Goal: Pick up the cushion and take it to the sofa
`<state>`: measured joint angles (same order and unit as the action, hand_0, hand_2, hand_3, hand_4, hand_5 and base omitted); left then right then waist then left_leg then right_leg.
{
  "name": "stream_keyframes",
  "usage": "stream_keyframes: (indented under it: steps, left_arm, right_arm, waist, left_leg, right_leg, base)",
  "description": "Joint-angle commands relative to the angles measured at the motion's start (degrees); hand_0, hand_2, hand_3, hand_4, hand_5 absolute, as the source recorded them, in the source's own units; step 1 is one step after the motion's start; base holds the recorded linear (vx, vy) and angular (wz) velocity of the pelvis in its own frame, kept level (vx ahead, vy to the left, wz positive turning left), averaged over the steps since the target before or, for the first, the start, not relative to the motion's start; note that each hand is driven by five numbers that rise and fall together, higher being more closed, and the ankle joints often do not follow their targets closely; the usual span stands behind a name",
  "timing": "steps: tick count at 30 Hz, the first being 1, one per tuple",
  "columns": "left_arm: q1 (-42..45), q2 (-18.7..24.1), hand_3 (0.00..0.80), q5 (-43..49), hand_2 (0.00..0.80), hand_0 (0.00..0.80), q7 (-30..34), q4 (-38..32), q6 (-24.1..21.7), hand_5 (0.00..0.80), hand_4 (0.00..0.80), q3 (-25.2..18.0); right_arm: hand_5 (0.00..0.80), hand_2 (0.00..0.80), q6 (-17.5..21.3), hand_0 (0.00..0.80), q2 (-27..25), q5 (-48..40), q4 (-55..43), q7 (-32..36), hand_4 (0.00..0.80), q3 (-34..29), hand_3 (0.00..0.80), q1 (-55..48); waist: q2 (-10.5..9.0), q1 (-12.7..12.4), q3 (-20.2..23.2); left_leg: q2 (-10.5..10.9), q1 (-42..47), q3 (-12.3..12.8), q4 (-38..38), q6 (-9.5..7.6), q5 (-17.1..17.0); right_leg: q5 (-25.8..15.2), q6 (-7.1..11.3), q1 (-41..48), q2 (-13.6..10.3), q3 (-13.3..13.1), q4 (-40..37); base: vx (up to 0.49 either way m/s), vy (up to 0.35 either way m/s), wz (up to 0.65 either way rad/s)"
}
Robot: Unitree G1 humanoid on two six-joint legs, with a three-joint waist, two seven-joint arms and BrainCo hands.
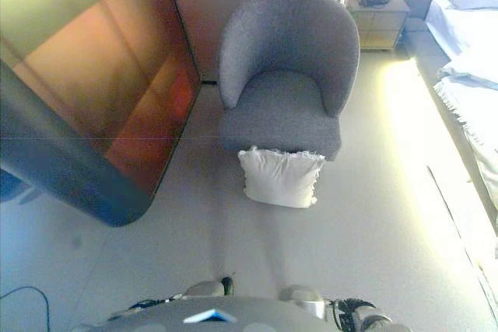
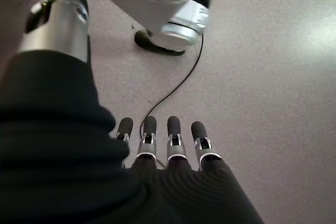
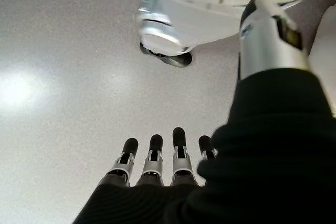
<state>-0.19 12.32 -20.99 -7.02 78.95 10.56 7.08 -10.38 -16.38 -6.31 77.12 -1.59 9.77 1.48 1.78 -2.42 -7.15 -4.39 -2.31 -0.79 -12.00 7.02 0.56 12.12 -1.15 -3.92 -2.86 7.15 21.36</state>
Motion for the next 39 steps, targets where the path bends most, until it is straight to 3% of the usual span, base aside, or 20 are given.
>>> stream_keyframes:
  steps: [1, 5, 9, 12, 16, 18, 20, 21, 23, 25, 27, 28, 30, 31, 33, 35, 37, 39]
  left_arm:
    - [-1.61, 0.09, 0.000, -0.23, 0.000, 0.000, 1.17, -0.32, -1.35, 0.000, 0.000, -1.75]
    - [-1.02, 0.20, 0.000, -1.08, 0.000, 0.000, 1.87, -0.66, -2.13, 0.000, 0.000, -2.84]
    - [0.17, 0.47, 0.000, -0.87, 0.000, 0.000, 2.63, -0.71, -2.40, 0.000, 0.000, -3.23]
    - [1.68, 0.47, 0.000, 0.35, 0.000, 0.000, 2.51, -0.72, -2.29, 0.000, 0.000, -3.37]
    - [3.13, -0.10, 0.000, -0.08, 0.000, 0.000, 2.38, -0.36, -1.44, 0.000, 0.000, -3.68]
    - [3.39, -0.33, 0.000, -0.13, 0.000, 0.000, 2.37, 0.09, -0.65, 0.000, 0.000, -4.07]
    - [3.42, -0.46, 0.000, -1.32, 0.000, 0.000, 1.57, 0.34, 0.16, 0.000, 0.000, -4.62]
    - [3.21, -0.28, 0.000, -1.63, 0.000, 0.000, 1.45, 0.56, 0.59, 0.000, 0.000, -5.08]
    - [2.90, 0.28, 0.000, -2.27, 0.000, 0.000, 1.46, 1.68, -0.17, 0.000, 0.000, -6.37]
    - [2.84, 1.10, 0.000, -2.44, 0.000, 0.000, 1.97, 1.86, -1.14, 0.000, 0.000, -7.44]
    - [2.20, 1.94, 0.000, -2.38, 0.000, 0.000, 1.66, 1.35, -1.51, 0.000, 0.000, -7.71]
    - [1.34, 2.55, 0.000, -2.08, 0.000, 0.000, 1.32, 0.96, -1.42, 0.000, 0.000, -6.90]
    - [-0.64, 3.68, 0.000, -0.28, 0.000, 0.000, 1.65, 0.40, -1.44, 0.000, 0.000, -5.40]
    - [-1.63, 4.10, 0.000, -0.41, 0.000, 0.000, 1.46, 0.12, -1.27, 0.000, 0.000, -4.28]
    - [-3.21, 4.57, 0.000, -0.48, 0.000, 0.000, 1.85, -0.18, -0.87, 0.000, 0.000, -3.39]
    - [-4.25, 4.31, 0.000, -1.08, 0.000, 0.000, 1.77, -0.38, -0.42, 0.000, 0.000, -3.53]
    - [-5.78, 3.98, 0.000, -2.66, 0.000, 0.000, 1.09, -0.67, 1.01, 0.000, 0.000, -2.67]
    - [-6.21, 3.68, 0.000, -2.96, 0.000, 0.000, 0.85, -0.65, 1.83, 0.000, 0.000, -2.79]
  right_arm:
    - [0.000, 0.000, -0.04, 0.000, -0.52, -1.11, 0.91, 0.05, 0.000, 1.09, 0.000, 2.84]
    - [0.000, 0.000, 0.68, 0.000, -0.98, 0.59, 1.09, 0.47, 0.000, 0.58, 0.000, 3.26]
    - [0.000, 0.000, 1.70, 0.000, -0.83, 1.42, 1.71, 0.52, 0.000, 0.29, 0.000, 2.79]
    - [0.000, 0.000, 1.17, 0.000, -0.69, 1.27, 2.17, 0.67, 0.000, 0.48, 0.000, 2.00]
    - [0.000, 0.000, -0.50, 0.000, -0.79, 2.17, 2.68, 0.55, 0.000, 1.15, 0.000, 1.91]
    - [0.000, 0.000, -1.35, 0.000, -0.89, 3.39, 3.16, 1.57, 0.000, 1.25, 0.000, 1.94]
    - [0.000, 0.000, -2.30, 0.000, -0.58, 4.15, 3.35, 2.25, 0.000, 1.71, 0.000, 2.08]
    - [0.000, 0.000, -2.26, 0.000, -0.24, 3.75, 3.37, 1.67, 0.000, 1.65, 0.000, 2.14]
    - [0.000, 0.000, -1.70, 0.000, 0.36, 2.45, 3.53, -0.02, 0.000, 0.10, 0.000, 2.06]
    - [0.000, 0.000, -0.68, 0.000, 0.52, 3.67, 3.29, -0.29, 0.000, -1.68, 0.000, 1.30]
    - [0.000, 0.000, 0.27, 0.000, 0.89, 6.55, 2.60, -0.63, 0.000, -2.42, 0.000, 0.78]
    - [0.000, 0.000, 1.31, 0.000, 1.06, 7.36, 1.83, -1.21, 0.000, -2.22, 0.000, 0.68]
    - [0.000, 0.000, 2.75, 0.000, 1.22, 4.75, 0.19, -2.51, 0.000, -0.92, 0.000, 0.95]
    - [0.000, 0.000, 2.60, 0.000, 1.44, 2.39, -0.29, -3.12, 0.000, -0.71, 0.000, 1.23]
    - [0.000, 0.000, 2.79, 0.000, 1.73, -1.40, -0.52, -4.97, 0.000, -1.14, 0.000, 2.05]
    - [0.000, 0.000, 3.10, 0.000, 1.68, -2.11, -0.49, -5.71, 0.000, -1.54, 0.000, 3.25]
    - [0.000, 0.000, 4.03, 0.000, 1.28, -3.03, -0.94, -5.81, 0.000, -1.17, 0.000, 4.20]
    - [0.000, 0.000, 4.30, 0.000, 0.99, -4.09, -1.95, -5.81, 0.000, -0.92, 0.000, 4.43]
  waist:
    - [-6.34, -0.48, -2.63]
    - [-3.97, -2.39, -3.94]
    - [-1.12, -4.59, -3.82]
    - [-0.50, -6.54, -2.95]
    - [-0.41, -8.38, -2.01]
    - [0.33, -9.69, -1.48]
    - [-0.52, -9.66, -1.22]
    - [-0.63, -9.65, -0.89]
    - [-0.62, -9.55, -0.41]
    - [-1.53, -9.43, 1.01]
    - [-2.34, -9.48, 2.75]
    - [-2.24, -8.80, 3.34]
    - [-1.24, -7.51, 4.04]
    - [-2.31, -6.42, 3.81]
    - [-2.88, -5.95, 3.74]
    - [-2.32, -5.07, 3.26]
    - [-1.15, -3.13, 1.47]
    - [-1.65, -1.52, -0.12]
  left_leg:
    - [6.46, -6.31, 3.36, -20.17, -7.05, 5.93]
    - [5.30, -9.66, 2.06, -11.54, -5.75, -0.57]
    - [1.63, -11.81, 3.84, 2.30, -3.09, -9.08]
    - [-0.22, -12.83, 2.99, 10.07, -1.56, -12.70]
    - [-2.09, -14.10, 1.29, 15.40, -0.68, -12.91]
    - [-4.39, -16.20, 0.55, 16.22, -0.23, -13.59]
    - [-3.95, -16.24, 1.22, 14.71, -1.03, -10.71]
    - [-4.20, -16.10, 2.09, 14.09, -0.97, -10.94]
    - [-3.42, -17.21, 1.41, 8.47, -1.46, -11.50]
    - [-1.30, -17.84, 1.51, 4.00, -3.55, -9.86]
    - [0.86, -16.94, 2.55, 3.08, -6.44, -7.23]
    - [1.97, -15.28, 2.44, 3.41, -7.76, -5.74]
    - [2.57, -13.12, 1.84, 4.35, -9.19, -4.46]
    - [4.61, -12.06, 1.65, 4.34, -9.79, -3.42]
    - [6.03, -11.28, 1.83, 4.74, -10.04, -2.98]
    - [6.12, -8.62, 2.52, 6.02, -10.02, -2.09]
    - [5.84, -5.06, 2.08, 7.44, -9.55, -1.03]
    - [6.36, -2.23, 2.68, 7.35, -9.05, 1.08]
  right_leg:
    - [-8.12, 0.38, 7.95, -1.45, -2.07, -15.48]
    - [-4.33, 0.52, 10.32, 1.61, -5.01, -13.88]
    - [1.01, 0.44, 15.94, 4.64, -7.41, -12.28]
    - [4.87, 0.34, 21.48, 4.67, -10.57, -12.43]
    - [9.28, 0.52, 26.50, 2.98, -13.80, -11.91]
    - [10.09, 0.95, 28.12, 2.01, -15.00, -11.61]
    - [10.52, 2.47, 28.94, -0.94, -13.93, -9.36]
    - [10.33, 3.54, 28.91, -2.24, -13.00, -8.43]
    - [7.99, 5.97, 28.19, -4.67, -12.44, -3.55]
    - [1.91, 7.98, 27.76, -6.68, -11.65, -0.03]
    - [-7.06, 10.12, 25.72, -8.58, -11.06, 5.66]
    - [-9.96, 10.10, 22.47, -8.26, -11.14, 9.80]
    - [-11.71, 9.11, 16.09, -3.51, -12.64, 13.45]
    - [-10.30, 8.83, 13.78, -3.19, -11.77, 13.76]
    - [-8.53, 8.81, 11.29, -2.51, -8.25, 9.81]
    - [-7.98, 8.32, 5.27, -3.15, -4.86, 6.32]
    - [-5.56, 6.83, -2.51, -1.79, -1.51, 2.64]
    - [-8.83, 6.90, -6.49, -4.03, 1.76, -4.83]
  base:
    - [0.033, -0.004, 0.03]
    - [0.189, 0.043, -0.15]
    - [0.414, 0.063, -0.08]
    - [0.570, 0.102, -0.10]
    - [0.585, 0.169, -0.46]
    - [0.570, 0.234, -0.47]
    - [0.491, 0.260, -0.46]
    - [0.472, 0.299, -0.59]
    - [0.561, 0.302, -0.53]
    - [0.538, 0.255, -0.44]
    - [0.481, 0.213, -0.22]
    - [0.508, 0.214, -0.14]
    - [0.461, 0.165, 0.05]
    - [0.368, 0.068, 0.30]
    - [0.306, 0.019, 0.47]
    - [0.214, -0.003, 0.14]
    - [0.157, -0.042, -0.47]
    - [0.184, -0.110, -0.19]
